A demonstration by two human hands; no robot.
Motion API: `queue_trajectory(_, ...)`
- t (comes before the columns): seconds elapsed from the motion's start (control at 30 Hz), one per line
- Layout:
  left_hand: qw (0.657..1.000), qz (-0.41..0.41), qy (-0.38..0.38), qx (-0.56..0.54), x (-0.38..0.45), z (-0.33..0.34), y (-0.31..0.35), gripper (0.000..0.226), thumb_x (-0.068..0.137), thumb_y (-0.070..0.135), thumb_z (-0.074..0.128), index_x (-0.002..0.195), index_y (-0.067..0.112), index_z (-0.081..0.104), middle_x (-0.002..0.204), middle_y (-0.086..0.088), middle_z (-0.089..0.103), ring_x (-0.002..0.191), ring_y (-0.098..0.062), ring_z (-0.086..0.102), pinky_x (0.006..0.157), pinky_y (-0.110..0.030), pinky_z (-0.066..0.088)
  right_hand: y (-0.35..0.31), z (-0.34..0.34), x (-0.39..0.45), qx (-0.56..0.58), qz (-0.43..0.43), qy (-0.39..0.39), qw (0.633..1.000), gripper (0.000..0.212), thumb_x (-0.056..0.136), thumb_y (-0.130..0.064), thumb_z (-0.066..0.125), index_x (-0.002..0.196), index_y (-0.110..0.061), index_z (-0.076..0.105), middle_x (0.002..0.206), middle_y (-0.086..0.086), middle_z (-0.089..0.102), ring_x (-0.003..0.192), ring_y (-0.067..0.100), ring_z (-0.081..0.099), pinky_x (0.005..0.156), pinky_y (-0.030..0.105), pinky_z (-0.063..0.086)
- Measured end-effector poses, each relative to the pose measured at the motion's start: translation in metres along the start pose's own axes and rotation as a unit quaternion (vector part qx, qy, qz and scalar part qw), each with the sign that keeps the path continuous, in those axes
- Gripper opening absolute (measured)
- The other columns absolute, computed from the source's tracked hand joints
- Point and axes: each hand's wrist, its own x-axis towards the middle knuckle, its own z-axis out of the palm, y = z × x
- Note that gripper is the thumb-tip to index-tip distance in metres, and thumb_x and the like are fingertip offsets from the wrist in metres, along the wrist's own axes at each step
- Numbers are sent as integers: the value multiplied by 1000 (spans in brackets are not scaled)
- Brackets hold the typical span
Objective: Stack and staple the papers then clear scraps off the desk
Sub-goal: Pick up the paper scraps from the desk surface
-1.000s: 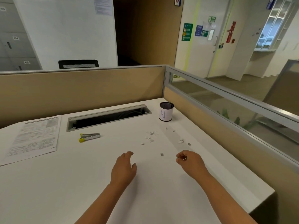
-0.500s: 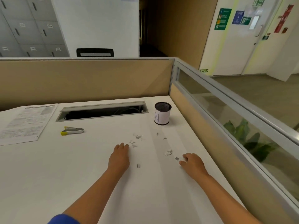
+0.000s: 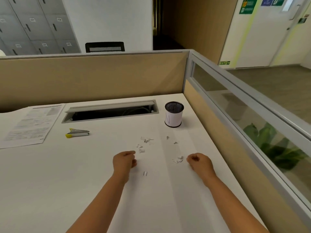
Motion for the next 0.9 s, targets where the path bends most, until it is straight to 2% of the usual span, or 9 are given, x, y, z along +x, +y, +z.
queue_trajectory(0.03,991,-74,-27,-108,-1,0,6,17,82,-7,51,92,-5,65,70,-11,54,59,-20,53,51,-23,53,-3,-5,2,165,78,-24,983,5,87,-8,61,88,-5,64,76,4,61,71,19,57,57,21,53)
queue_trajectory(0.1,954,-158,-58,-248,0,-2,15,18,83,-10,40,86,-5,57,71,-9,45,60,-20,45,46,-21,50,-8,-12,4,429,171,-49,885,7,89,-1,56,84,1,60,75,10,56,70,21,57,51,22,58)
queue_trajectory(0.2,926,-191,-63,-321,8,-3,20,22,82,-10,29,81,-1,48,84,-13,45,65,-24,46,56,-27,52,-7,-14,7,541,187,-39,819,18,92,2,42,81,1,57,74,12,50,68,21,52,51,22,58)
queue_trajectory(0.3,959,-160,-66,-224,18,3,23,20,82,-7,33,76,1,49,76,-12,47,62,-23,47,45,-22,50,-8,-7,8,411,155,-25,898,22,91,-4,41,76,-2,58,73,10,53,64,17,49,52,24,47)
queue_trajectory(0.4,996,-48,-66,35,28,11,22,13,76,3,55,65,5,50,63,-7,46,54,-20,41,49,-25,38,-6,3,8,100,65,-21,993,8,86,-18,60,83,-10,62,79,4,58,70,15,52,64,24,41)
queue_trajectory(0.5,944,88,-92,305,32,20,17,29,74,19,71,98,8,59,89,-7,58,79,-26,57,66,-27,39,-3,14,7,-36,-11,-25,999,27,78,-23,72,101,-14,62,84,0,55,81,15,54,75,24,41)
queue_trajectory(0.6,892,154,-96,415,39,27,7,58,75,25,71,127,9,48,121,-12,55,110,-30,55,80,-29,38,0,22,5,-92,-62,-13,994,31,77,-22,74,106,-13,65,87,3,57,82,16,55,79,23,43)
queue_trajectory(0.7,866,200,-95,448,43,30,2,43,83,22,61,122,9,50,118,-13,55,108,-29,53,82,-32,40,5,30,1,-133,-106,14,985,24,81,-19,71,103,-12,68,90,4,61,81,14,57,77,18,41)
queue_trajectory(0.9,822,300,-82,477,45,23,-5,11,91,11,43,83,9,51,86,-10,57,77,-23,51,69,-34,42,12,40,-7,-170,-165,89,967,10,86,-13,62,88,-11,72,88,3,66,78,15,59,65,17,41)
